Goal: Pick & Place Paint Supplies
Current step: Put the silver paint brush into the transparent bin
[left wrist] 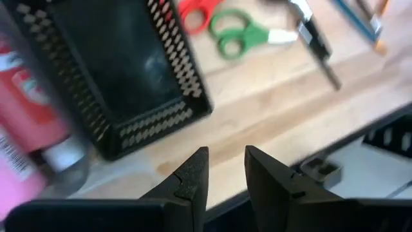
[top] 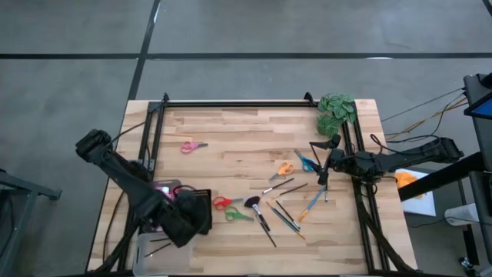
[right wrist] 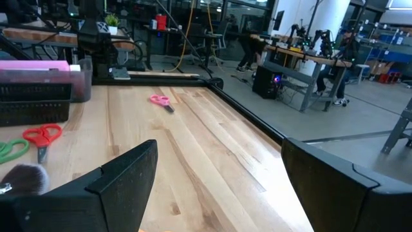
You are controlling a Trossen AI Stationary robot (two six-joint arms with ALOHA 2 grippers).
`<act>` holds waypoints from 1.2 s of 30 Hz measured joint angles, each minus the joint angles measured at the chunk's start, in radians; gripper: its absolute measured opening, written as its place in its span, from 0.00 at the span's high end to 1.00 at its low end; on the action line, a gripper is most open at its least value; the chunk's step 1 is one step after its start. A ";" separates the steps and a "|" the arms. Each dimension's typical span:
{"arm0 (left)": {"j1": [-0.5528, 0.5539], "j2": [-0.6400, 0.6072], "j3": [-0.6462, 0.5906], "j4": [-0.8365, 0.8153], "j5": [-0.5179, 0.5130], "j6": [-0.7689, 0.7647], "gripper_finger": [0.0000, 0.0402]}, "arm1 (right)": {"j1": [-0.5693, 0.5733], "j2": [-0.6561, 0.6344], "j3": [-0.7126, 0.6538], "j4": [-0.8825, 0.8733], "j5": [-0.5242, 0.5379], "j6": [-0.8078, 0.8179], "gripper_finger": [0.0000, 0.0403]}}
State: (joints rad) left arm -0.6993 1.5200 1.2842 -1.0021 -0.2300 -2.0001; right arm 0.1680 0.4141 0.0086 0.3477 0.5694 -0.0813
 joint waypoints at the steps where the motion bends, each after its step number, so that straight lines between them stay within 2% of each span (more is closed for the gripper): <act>1: 0.021 0.002 0.000 0.011 -0.003 0.014 0.74 | 0.000 0.000 0.000 0.000 0.000 0.000 0.18; 9: 0.180 0.037 0.000 0.142 -0.013 0.126 0.74 | 0.000 0.000 0.000 0.000 0.000 0.000 0.18; 13: 0.245 0.081 0.000 0.248 -0.012 0.126 0.74 | 0.000 0.000 0.000 0.000 0.000 0.000 0.18; 19: 0.284 0.148 0.000 0.368 0.039 -0.036 0.74 | 0.000 0.000 0.000 0.000 0.000 0.000 0.18; 29: 0.302 0.257 0.000 0.486 0.040 -0.338 0.74 | 0.000 0.001 0.000 0.000 0.000 0.002 0.18; 36: 0.316 0.271 0.000 0.569 0.039 -0.344 0.74 | 0.000 0.001 0.000 0.000 0.000 0.000 0.18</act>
State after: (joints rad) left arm -0.3832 1.7912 1.2842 -0.4336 -0.1913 -2.3442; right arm 0.1680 0.4149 0.0086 0.3477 0.5694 -0.0814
